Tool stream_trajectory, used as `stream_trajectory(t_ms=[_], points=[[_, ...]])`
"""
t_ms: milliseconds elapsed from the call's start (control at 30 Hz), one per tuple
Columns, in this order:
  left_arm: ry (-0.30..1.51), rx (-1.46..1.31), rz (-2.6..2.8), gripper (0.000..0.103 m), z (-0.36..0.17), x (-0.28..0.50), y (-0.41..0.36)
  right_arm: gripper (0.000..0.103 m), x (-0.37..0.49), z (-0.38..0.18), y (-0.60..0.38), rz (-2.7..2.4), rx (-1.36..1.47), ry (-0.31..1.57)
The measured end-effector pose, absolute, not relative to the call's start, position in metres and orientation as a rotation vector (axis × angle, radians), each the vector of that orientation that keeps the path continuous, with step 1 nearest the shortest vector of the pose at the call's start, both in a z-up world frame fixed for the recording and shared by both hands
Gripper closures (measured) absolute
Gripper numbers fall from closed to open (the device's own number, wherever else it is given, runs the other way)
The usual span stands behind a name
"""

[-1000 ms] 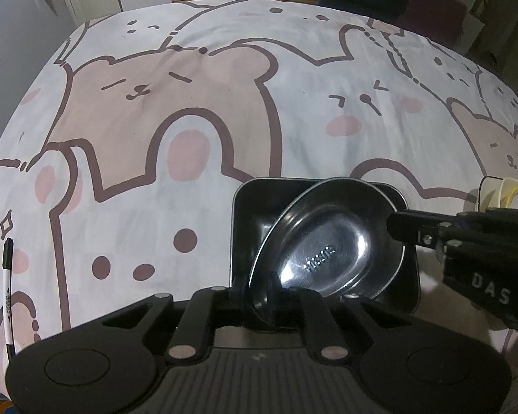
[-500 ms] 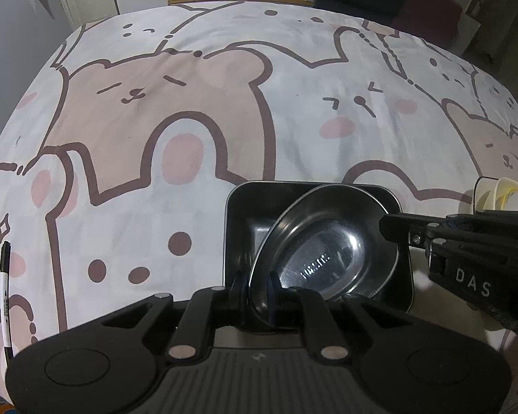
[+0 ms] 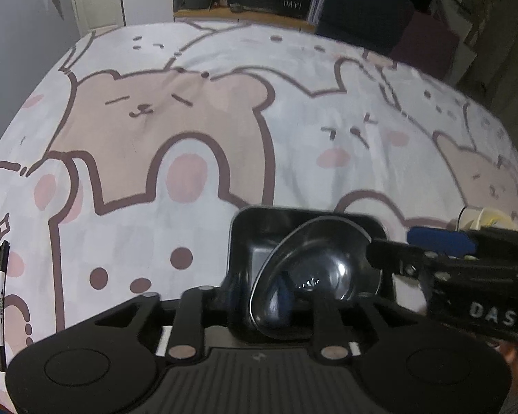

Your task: Organize plates and bowls

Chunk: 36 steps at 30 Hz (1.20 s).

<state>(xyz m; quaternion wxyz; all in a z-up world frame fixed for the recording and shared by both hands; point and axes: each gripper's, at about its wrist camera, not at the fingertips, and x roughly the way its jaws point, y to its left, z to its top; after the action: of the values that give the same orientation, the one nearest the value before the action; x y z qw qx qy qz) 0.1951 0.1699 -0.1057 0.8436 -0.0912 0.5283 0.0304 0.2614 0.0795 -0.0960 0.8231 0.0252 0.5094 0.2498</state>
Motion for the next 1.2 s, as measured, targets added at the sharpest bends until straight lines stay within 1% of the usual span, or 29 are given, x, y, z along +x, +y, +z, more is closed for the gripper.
stream_trajectory(t_ms=[33,67,100,133,167,200,267,333,367,400,433,467,633,700,733,767,800,867,900,933,967,1067,1200], points=[[1.102,-0.196,0.068,0.062,-0.103,0.194,0.171,0.045,0.26,-0.093,0.078,0.534,0.053,1.075],[1.091,-0.199,0.072,0.054,-0.102,0.193,0.173,0.039,0.259,-0.09,0.076,0.532,0.053,1.065],[1.081,-0.202,0.077,0.049,-0.101,0.192,0.175,0.034,0.257,-0.087,0.074,0.525,0.053,1.055],[1.075,-0.203,0.082,0.039,-0.1,0.191,0.176,0.032,0.255,-0.085,0.071,0.519,0.055,1.053],[1.068,-0.198,0.089,0.031,-0.099,0.191,0.178,0.03,0.255,-0.083,0.069,0.518,0.059,1.056],[1.061,-0.187,0.099,0.028,-0.099,0.19,0.179,0.029,0.254,-0.084,0.066,0.517,0.065,1.067],[1.044,-0.168,0.119,0.018,-0.099,0.189,0.182,0.031,0.253,-0.086,0.06,0.52,0.085,1.093],[1.027,-0.157,0.131,0.012,-0.099,0.189,0.186,0.04,0.253,-0.09,0.055,0.522,0.112,1.131],[1.015,-0.151,0.138,0.008,-0.099,0.189,0.187,0.054,0.253,-0.093,0.053,0.518,0.127,1.151],[0.994,-0.141,0.144,0.006,-0.099,0.188,0.188,0.064,0.254,-0.097,0.05,0.515,0.147,1.18],[0.971,-0.13,0.141,0.002,-0.098,0.187,0.189,0.069,0.254,-0.101,0.048,0.507,0.161,1.201],[0.949,-0.112,0.13,0.0,-0.097,0.186,0.188,0.078,0.254,-0.104,0.047,0.498,0.168,1.214],[0.978,-0.094,0.083,0.0,-0.1,0.189,0.187,0.086,0.256,-0.116,0.046,0.475,0.195,1.234],[0.988,-0.119,0.082,0.004,-0.099,0.19,0.19,0.089,0.257,-0.119,0.047,0.472,0.21,1.24],[0.99,-0.133,0.083,0.013,-0.1,0.19,0.192,0.089,0.258,-0.119,0.047,0.469,0.216,1.242],[0.998,-0.15,0.078,0.024,-0.101,0.191,0.195,0.09,0.258,-0.12,0.047,0.467,0.222,1.245],[1.013,-0.167,0.072,0.029,-0.103,0.192,0.197,0.091,0.259,-0.121,0.048,0.467,0.227,1.25],[1.045,-0.173,0.065,0.044,-0.109,0.194,0.199,0.092,0.259,-0.122,0.05,0.463,0.234,1.254],[1.059,-0.166,0.063,0.047,-0.111,0.195,0.199,0.092,0.26,-0.123,0.051,0.456,0.235,1.256],[1.067,-0.163,0.06,0.052,-0.113,0.196,0.199,0.092,0.26,-0.124,0.052,0.448,0.233,1.256],[1.074,-0.166,0.055,0.055,-0.114,0.196,0.199,0.093,0.26,-0.124,0.052,0.444,0.233,1.257],[1.083,-0.173,0.044,0.061,-0.116,0.197,0.2,0.093,0.262,-0.124,0.053,0.433,0.243,1.262],[1.09,-0.175,0.037,0.063,-0.118,0.198,0.2,0.095,0.26,-0.121,0.051,0.439,0.239,1.275]])
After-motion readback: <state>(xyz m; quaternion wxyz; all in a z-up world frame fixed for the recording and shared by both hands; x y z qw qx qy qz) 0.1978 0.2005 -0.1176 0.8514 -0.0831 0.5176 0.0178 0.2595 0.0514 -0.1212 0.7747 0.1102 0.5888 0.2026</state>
